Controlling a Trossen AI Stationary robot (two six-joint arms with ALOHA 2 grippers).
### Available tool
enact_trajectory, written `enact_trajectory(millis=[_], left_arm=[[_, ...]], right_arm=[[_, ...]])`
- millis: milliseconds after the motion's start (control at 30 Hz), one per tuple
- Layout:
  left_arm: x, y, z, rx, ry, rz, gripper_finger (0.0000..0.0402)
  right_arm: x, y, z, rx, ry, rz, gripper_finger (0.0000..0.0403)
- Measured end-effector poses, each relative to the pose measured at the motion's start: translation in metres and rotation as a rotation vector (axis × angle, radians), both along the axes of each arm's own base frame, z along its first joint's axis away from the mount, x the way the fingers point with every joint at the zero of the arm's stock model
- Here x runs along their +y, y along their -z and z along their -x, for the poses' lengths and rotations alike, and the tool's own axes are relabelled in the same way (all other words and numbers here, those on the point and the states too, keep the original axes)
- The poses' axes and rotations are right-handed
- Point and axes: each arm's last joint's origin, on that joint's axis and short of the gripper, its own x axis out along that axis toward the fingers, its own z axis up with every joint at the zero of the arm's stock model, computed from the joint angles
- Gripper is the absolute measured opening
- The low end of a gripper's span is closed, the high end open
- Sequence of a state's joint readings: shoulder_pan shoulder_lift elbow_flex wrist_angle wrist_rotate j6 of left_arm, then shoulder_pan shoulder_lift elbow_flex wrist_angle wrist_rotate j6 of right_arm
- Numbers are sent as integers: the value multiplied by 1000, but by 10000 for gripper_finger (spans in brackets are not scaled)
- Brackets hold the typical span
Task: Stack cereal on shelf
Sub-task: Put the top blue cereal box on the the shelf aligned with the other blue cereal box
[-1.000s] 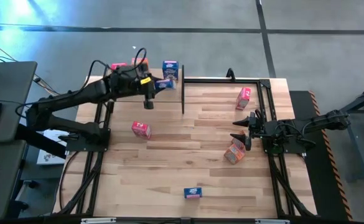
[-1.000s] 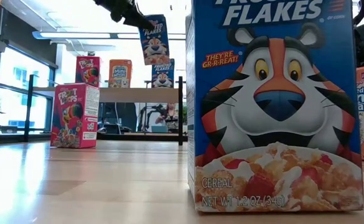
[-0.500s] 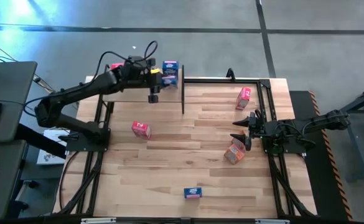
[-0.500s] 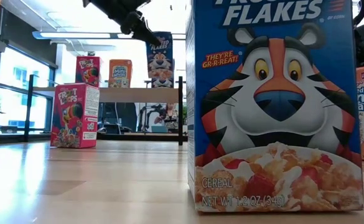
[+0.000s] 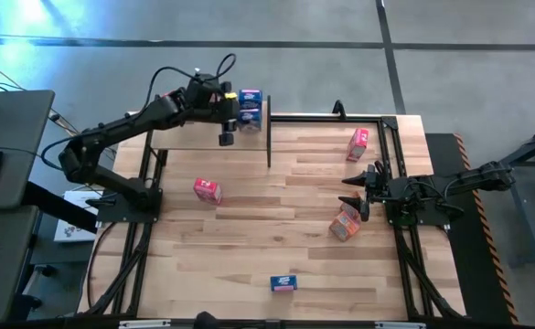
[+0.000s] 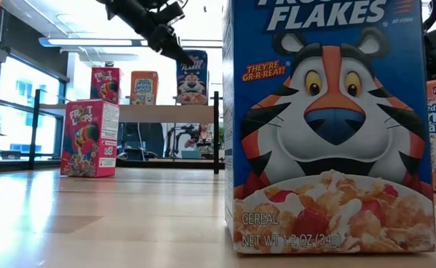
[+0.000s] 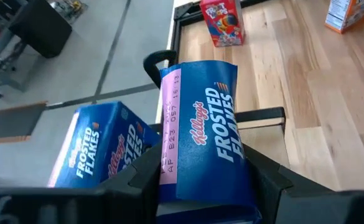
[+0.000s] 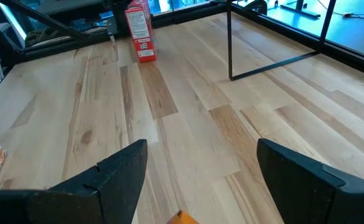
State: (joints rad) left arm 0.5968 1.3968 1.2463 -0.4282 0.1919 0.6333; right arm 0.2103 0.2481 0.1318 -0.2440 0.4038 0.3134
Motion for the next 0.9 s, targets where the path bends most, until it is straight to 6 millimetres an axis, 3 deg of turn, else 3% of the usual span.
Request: enact_trajectory(millis=[333,900], left_arm=[[14,7,4,-7,8,50,147],[20,13,1,-2,14,91,147]], right_arm=[[0,0,0,0,1,0,296],[0,0,0,0,3,1,296]])
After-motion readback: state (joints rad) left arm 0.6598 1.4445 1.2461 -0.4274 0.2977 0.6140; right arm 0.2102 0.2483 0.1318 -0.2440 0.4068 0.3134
